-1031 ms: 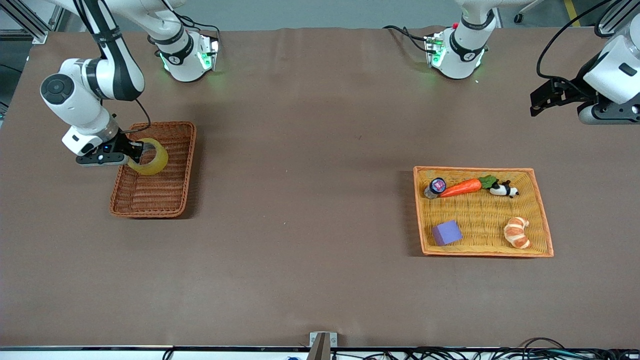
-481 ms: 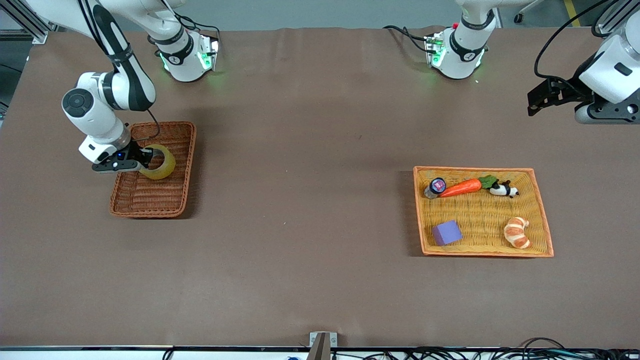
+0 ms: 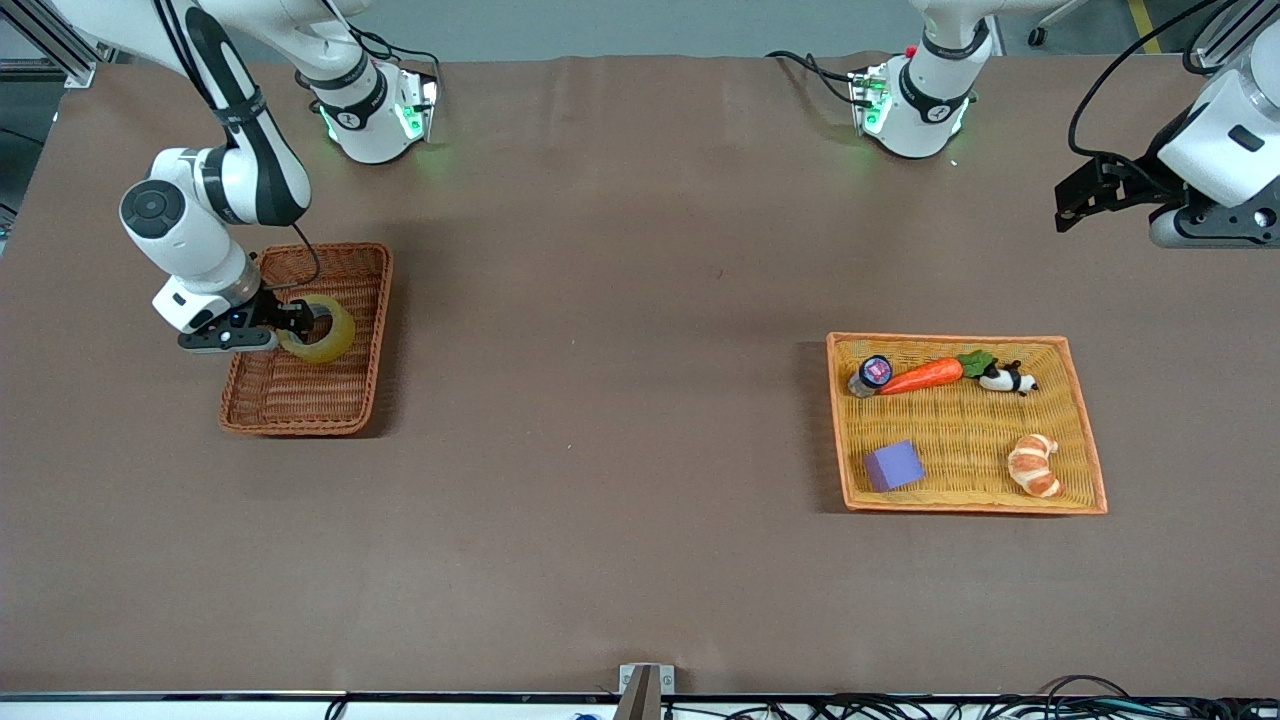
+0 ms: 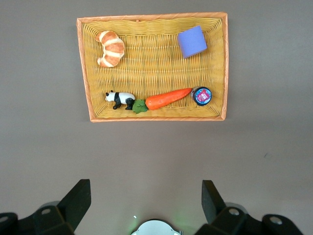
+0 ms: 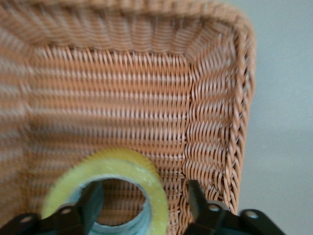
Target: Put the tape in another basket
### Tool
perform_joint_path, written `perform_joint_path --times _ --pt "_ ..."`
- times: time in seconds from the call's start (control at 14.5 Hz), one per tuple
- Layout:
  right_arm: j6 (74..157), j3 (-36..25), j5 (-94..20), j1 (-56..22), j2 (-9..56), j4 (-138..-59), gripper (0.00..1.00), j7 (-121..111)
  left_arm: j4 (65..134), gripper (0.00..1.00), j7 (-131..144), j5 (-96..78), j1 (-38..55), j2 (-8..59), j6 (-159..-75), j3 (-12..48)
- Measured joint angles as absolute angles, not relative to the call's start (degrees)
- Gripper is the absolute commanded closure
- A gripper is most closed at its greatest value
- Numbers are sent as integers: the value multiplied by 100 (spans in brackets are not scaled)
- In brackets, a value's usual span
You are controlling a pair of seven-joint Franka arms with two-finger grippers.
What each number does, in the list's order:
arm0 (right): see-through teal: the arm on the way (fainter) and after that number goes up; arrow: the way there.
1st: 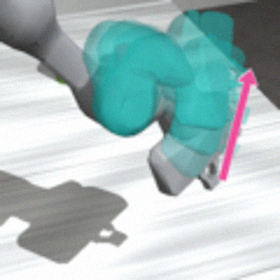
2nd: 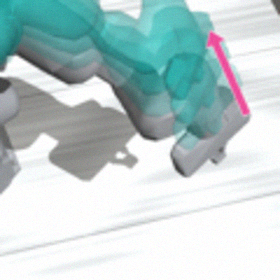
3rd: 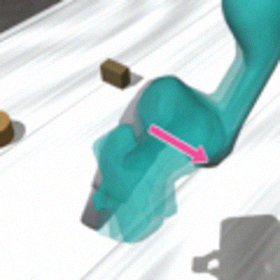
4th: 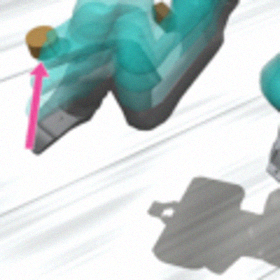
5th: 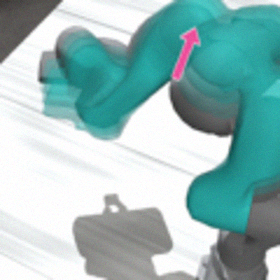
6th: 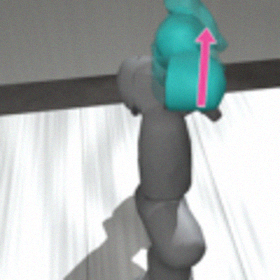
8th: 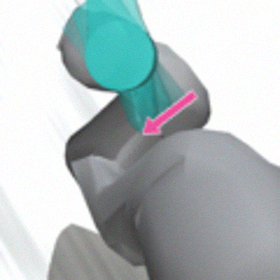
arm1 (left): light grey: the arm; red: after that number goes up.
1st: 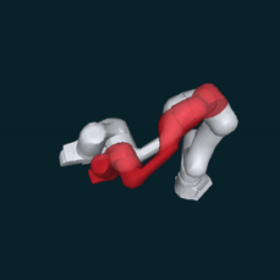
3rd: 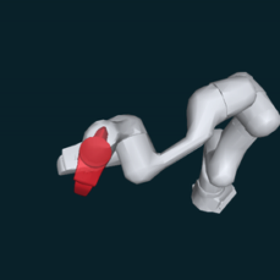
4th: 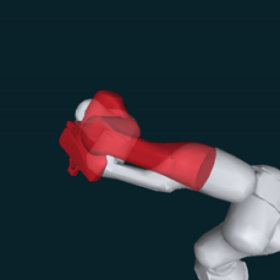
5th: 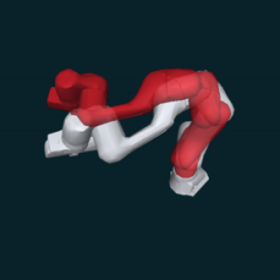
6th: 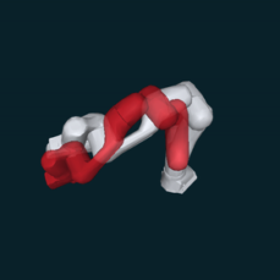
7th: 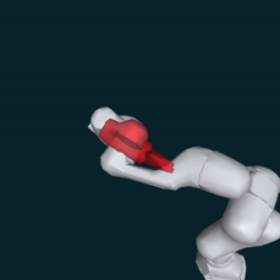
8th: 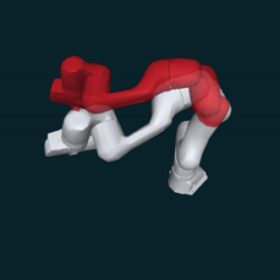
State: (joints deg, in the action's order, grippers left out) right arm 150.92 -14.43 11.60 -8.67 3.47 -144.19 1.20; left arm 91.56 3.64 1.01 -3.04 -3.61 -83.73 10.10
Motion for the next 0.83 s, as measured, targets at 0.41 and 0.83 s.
perform_joint_path --times 0.41,0.83 --pt "11809 -791 611 -413 -828 -12373 0 629 9150 0 364 101 -303 -361 -8377 1012" --pt "9574 -152 132 136 -766 -9923 0 628 9050 0 365 101 -302 -322 -8389 1013"
